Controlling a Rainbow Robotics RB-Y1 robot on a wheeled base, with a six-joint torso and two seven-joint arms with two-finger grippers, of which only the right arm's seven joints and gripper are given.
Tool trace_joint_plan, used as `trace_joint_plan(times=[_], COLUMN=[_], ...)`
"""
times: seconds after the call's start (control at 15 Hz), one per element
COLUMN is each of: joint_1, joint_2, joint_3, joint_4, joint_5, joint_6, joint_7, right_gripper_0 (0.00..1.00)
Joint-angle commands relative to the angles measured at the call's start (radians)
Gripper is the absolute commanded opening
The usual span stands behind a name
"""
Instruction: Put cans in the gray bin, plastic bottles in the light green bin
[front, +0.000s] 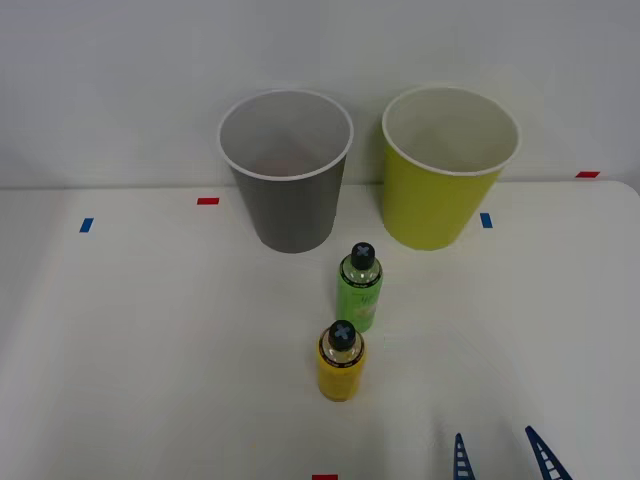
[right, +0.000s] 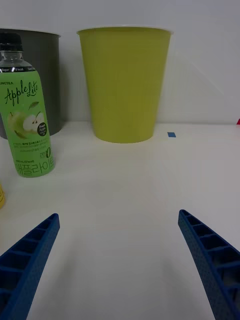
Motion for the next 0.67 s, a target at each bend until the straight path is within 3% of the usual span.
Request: trace_joint_plan(times=[0.07,0.67], joint_1=[0.0,0.0], joint_2=[0.0,0.0], joint_3=[0.0,0.0], joint_4=[0.0,0.0], joint_5=[0.0,0.0], joint_6=[0.0,0.0], joint_7=[0.0,0.0], right_gripper_0=[0.82,0.81])
